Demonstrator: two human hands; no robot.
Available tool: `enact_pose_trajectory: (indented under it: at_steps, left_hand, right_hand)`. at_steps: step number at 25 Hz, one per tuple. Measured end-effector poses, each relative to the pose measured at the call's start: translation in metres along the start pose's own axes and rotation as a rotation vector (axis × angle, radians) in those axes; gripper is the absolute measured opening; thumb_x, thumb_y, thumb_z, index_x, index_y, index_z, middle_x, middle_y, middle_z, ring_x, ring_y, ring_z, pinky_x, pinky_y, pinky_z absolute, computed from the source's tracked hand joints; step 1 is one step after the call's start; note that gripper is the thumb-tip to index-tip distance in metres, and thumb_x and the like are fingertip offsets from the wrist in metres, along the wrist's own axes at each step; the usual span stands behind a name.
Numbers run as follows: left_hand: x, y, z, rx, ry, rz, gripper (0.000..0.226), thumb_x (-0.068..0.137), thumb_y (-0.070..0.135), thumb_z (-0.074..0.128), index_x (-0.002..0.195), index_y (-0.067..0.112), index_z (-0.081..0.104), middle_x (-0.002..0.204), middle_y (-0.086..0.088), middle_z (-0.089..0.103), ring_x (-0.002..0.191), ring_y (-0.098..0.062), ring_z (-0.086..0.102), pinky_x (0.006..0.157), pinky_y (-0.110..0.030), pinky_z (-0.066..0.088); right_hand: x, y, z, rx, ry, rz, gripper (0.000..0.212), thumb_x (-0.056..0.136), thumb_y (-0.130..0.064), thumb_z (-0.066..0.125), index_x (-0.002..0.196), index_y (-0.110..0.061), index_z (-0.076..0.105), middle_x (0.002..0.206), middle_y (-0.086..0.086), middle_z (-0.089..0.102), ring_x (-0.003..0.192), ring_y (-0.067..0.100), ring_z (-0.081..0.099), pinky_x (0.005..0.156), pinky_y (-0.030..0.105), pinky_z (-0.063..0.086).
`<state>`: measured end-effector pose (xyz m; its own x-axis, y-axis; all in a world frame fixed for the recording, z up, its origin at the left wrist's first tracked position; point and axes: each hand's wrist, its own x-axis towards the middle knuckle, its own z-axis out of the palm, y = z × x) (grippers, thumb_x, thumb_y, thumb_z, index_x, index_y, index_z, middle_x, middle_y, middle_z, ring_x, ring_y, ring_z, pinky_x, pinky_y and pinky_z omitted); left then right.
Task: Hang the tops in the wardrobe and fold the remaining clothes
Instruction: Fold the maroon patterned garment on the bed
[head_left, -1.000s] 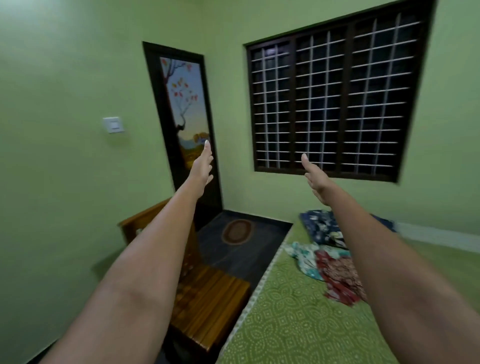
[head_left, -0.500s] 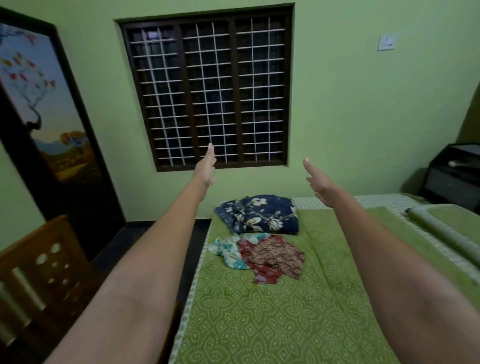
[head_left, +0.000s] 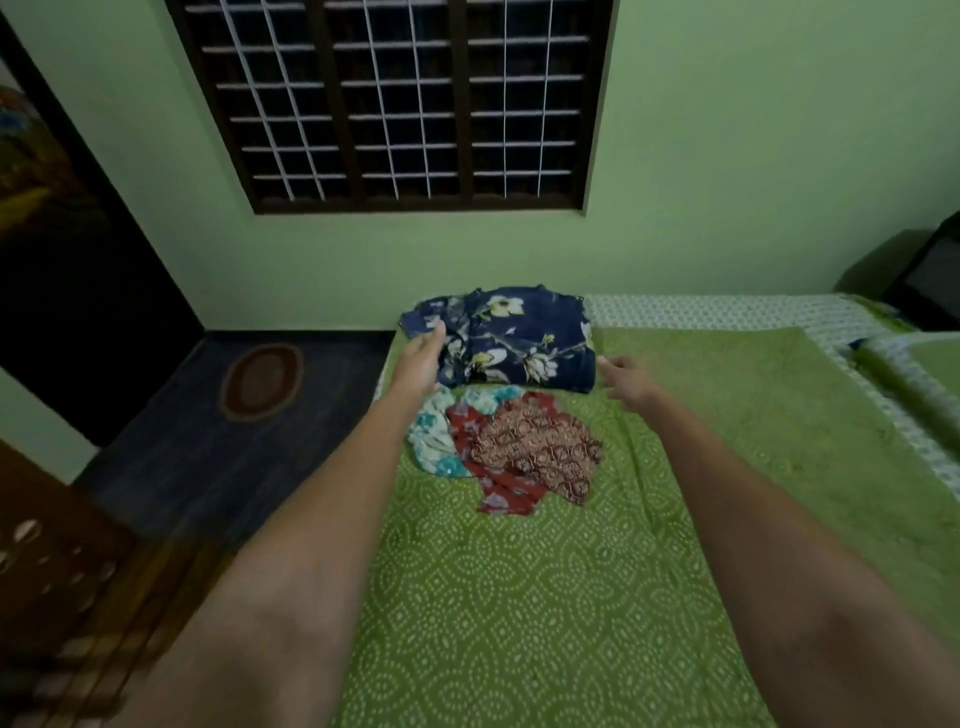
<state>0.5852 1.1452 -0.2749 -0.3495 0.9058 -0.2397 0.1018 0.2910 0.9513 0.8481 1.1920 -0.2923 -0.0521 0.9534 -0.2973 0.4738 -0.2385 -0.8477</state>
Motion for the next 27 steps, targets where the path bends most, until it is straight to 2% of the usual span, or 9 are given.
enact_pose_trajectory:
  at_steps: [2, 5, 10, 12, 14, 17, 20, 23, 27]
  left_hand:
    - [0.045, -0.05, 0.021, 0.097, -0.023, -0.082, 0.049, 0.097, 0.033, 0.053, 0.14, 0.01, 0.043, 0.144, -0.009, 0.044, 0.128, -0.028, 0.046, 0.104, -0.042, 0.041]
    - [0.102, -0.138, 0.056, 0.253, -0.095, -0.124, 0.045, 0.095, 0.015, 0.057, 0.137, 0.005, 0.045, 0.139, -0.012, 0.05, 0.124, -0.028, 0.05, 0.103, -0.038, 0.042]
    - [0.173, -0.314, 0.121, 0.72, -0.283, -0.109, 0.04, 0.095, 0.021, 0.055, 0.134, 0.014, 0.052, 0.134, -0.011, 0.056, 0.117, -0.028, 0.055, 0.098, -0.035, 0.045]
    - [0.189, -0.375, 0.143, 1.046, -0.403, 0.001, 0.048, 0.093, 0.022, 0.054, 0.14, 0.023, 0.043, 0.146, -0.006, 0.044, 0.129, -0.027, 0.044, 0.104, -0.039, 0.04]
    - [0.199, -0.416, 0.158, 1.21, -0.47, 0.124, 0.066, 0.094, 0.021, 0.051, 0.151, 0.025, 0.018, 0.16, 0.005, 0.009, 0.147, -0.021, 0.012, 0.116, -0.042, 0.022]
    - [0.218, -0.456, 0.169, 1.289, -0.469, 0.184, 0.07, 0.1, 0.035, 0.037, 0.152, 0.02, -0.007, 0.159, 0.003, -0.015, 0.147, -0.02, -0.013, 0.121, -0.042, 0.003]
    - [0.226, -0.481, 0.17, 1.32, -0.497, 0.139, 0.067, 0.101, 0.045, 0.023, 0.152, 0.016, -0.01, 0.159, -0.001, -0.014, 0.146, -0.022, -0.015, 0.12, -0.04, -0.003]
    - [0.228, -0.48, 0.167, 1.319, -0.541, 0.13, 0.07, 0.101, 0.047, 0.026, 0.152, 0.015, -0.01, 0.159, -0.002, -0.015, 0.146, -0.023, -0.014, 0.12, -0.04, -0.004]
    - [0.218, -0.424, 0.162, 1.246, -0.563, -0.012, 0.075, 0.099, 0.044, 0.038, 0.152, 0.017, -0.008, 0.161, -0.008, 0.001, 0.147, -0.027, 0.005, 0.119, -0.046, 0.012]
  right_hand:
    - [0.055, 0.047, 0.022, -0.025, 0.031, 0.098, 0.044, 0.1, -0.036, 0.043, 0.128, -0.003, 0.05, 0.116, 0.015, 0.062, 0.097, 0.028, 0.059, 0.083, 0.038, 0.046]
    - [0.118, 0.13, 0.061, -0.199, 0.058, 0.185, 0.035, 0.097, -0.03, 0.051, 0.122, -0.006, 0.059, 0.111, 0.014, 0.068, 0.094, 0.028, 0.064, 0.073, 0.031, 0.047]
    - [0.2, 0.277, 0.139, -0.444, -0.057, 0.282, 0.034, 0.095, -0.019, 0.057, 0.126, -0.008, 0.059, 0.127, 0.016, 0.06, 0.114, 0.03, 0.058, 0.091, 0.028, 0.043]
    - [0.225, 0.326, 0.165, -0.502, -0.084, 0.316, 0.043, 0.093, -0.017, 0.06, 0.133, -0.006, 0.052, 0.134, 0.018, 0.053, 0.12, 0.033, 0.053, 0.1, 0.033, 0.04]
    - [0.245, 0.36, 0.182, -0.527, -0.053, 0.287, 0.055, 0.088, -0.011, 0.064, 0.139, -0.006, 0.044, 0.14, 0.018, 0.044, 0.124, 0.035, 0.047, 0.105, 0.036, 0.037]
    - [0.275, 0.394, 0.197, -0.629, -0.039, 0.142, 0.071, 0.084, -0.008, 0.066, 0.145, -0.004, 0.031, 0.149, 0.015, 0.031, 0.134, 0.032, 0.036, 0.112, 0.037, 0.03]
    - [0.29, 0.405, 0.209, -0.883, 0.005, 0.061, 0.049, 0.092, -0.008, 0.054, 0.138, -0.001, 0.039, 0.142, 0.016, 0.036, 0.127, 0.035, 0.042, 0.1, 0.042, 0.041]
    - [0.289, 0.391, 0.209, -0.981, 0.045, 0.007, 0.032, 0.089, 0.008, 0.043, 0.118, 0.002, 0.056, 0.122, 0.018, 0.052, 0.106, 0.035, 0.056, 0.08, 0.042, 0.05]
    - [0.26, 0.345, 0.185, -0.902, 0.034, -0.061, 0.038, 0.083, 0.012, 0.044, 0.112, -0.004, 0.062, 0.115, 0.016, 0.057, 0.1, 0.032, 0.06, 0.08, 0.037, 0.051]
